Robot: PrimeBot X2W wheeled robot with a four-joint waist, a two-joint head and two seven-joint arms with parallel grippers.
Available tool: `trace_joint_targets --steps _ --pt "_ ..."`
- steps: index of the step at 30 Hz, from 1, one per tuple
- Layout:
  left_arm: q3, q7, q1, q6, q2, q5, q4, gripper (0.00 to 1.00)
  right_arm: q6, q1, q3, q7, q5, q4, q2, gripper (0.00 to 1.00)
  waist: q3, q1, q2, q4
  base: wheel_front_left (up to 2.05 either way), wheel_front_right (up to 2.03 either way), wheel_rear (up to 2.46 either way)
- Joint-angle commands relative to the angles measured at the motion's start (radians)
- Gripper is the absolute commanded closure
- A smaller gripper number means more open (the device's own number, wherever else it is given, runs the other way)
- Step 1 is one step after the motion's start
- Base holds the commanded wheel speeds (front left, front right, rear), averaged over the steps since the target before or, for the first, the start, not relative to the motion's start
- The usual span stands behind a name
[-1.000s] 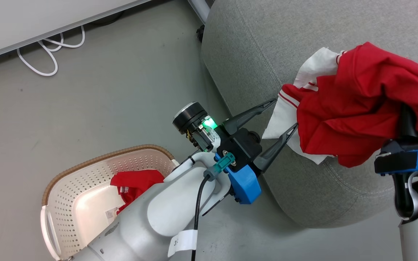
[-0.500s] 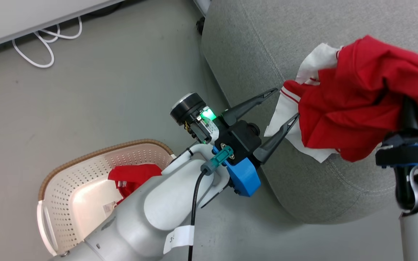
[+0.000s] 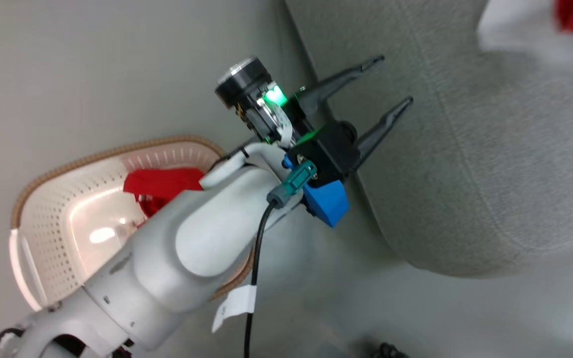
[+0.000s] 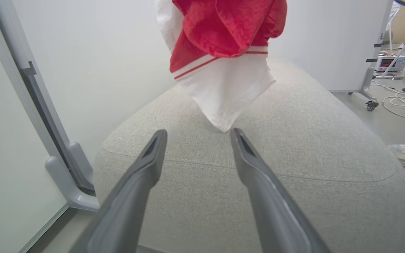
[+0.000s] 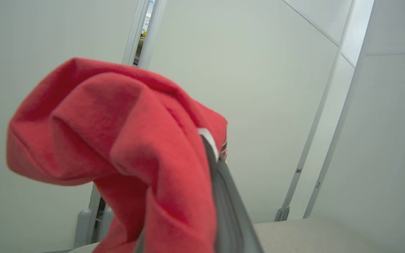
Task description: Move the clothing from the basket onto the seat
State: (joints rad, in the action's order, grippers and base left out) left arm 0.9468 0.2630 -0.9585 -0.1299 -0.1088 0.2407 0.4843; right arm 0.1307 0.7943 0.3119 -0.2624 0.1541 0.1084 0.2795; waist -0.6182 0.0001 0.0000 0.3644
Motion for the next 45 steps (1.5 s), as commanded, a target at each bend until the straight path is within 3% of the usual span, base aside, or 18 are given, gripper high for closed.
trace_joint_targets --steps 1,10,13,24,30,37,38,39,40,45 --pt "0.001 -0.001 -0.035 -0.001 -0.018 -0.014 -0.01 0.0 0.0 0.059 0.037 -0.004 0.001 -0.003 0.043 1.0 -0.102 -0.0001 0.0 -0.011 0.0 0.0 0.0" --pt "0.009 -0.037 -0.122 0.009 -0.061 -0.06 -0.079 0.0 0.0 0.25 0.217 -0.004 0.017 0.152 0.285 1.0 -0.26 -0.0001 0.0 -0.032 0.0 0.0 0.0" --pt "0.011 -0.039 -0.129 0.016 -0.07 -0.063 -0.094 0.0 0.0 0.273 0.254 -0.004 0.01 0.213 0.322 1.0 -0.287 -0.0001 0.0 -0.042 0.0 0.0 0.0" --pt "0.021 -0.052 -0.128 0.031 -0.088 -0.06 -0.128 0.0 0.0 0.188 0.261 -0.004 -0.063 0.349 0.171 1.0 -0.329 -0.0001 0.0 -0.053 0.0 0.0 0.0" --pt "0.024 -0.051 -0.127 0.039 -0.094 -0.056 -0.134 0.0 0.0 0.154 0.273 -0.004 -0.045 0.464 0.138 1.0 -0.335 -0.0001 0.0 -0.066 0.0 0.0 0.0" --pt "0.025 -0.049 -0.119 0.046 -0.102 -0.049 -0.132 0.0 0.0 0.125 0.255 -0.004 -0.041 0.508 0.112 1.0 -0.331 -0.0001 0.0 -0.071 0.0 0.0 0.0" --pt "0.026 -0.048 -0.119 0.047 -0.102 -0.049 -0.131 0.0 0.0 0.124 0.255 -0.004 -0.043 0.515 0.108 0.92 -0.328 -0.0001 0.0 -0.072 0.0 0.0 0.0" --pt "0.026 -0.047 -0.119 0.049 -0.101 -0.048 -0.13 0.0 0.0 0.125 0.255 -0.004 -0.049 0.518 0.105 0.52 -0.324 -0.0001 0.0 -0.074 0.0 0.0 0.0" --pt "0.026 -0.044 -0.119 0.051 -0.098 -0.046 -0.129 0.0 0.0 0.125 0.256 -0.004 -0.056 0.518 0.103 0.0 -0.318 -0.0001 0.0 -0.076 0.0 0.0 0.0" --pt "0.024 -0.026 -0.102 0.06 -0.088 -0.037 -0.117 0.0 0.0 0.076 0.243 -0.004 -0.091 0.455 0.066 0.0 -0.269 -0.0001 0.0 -0.08 0.0 0.0 0.0"
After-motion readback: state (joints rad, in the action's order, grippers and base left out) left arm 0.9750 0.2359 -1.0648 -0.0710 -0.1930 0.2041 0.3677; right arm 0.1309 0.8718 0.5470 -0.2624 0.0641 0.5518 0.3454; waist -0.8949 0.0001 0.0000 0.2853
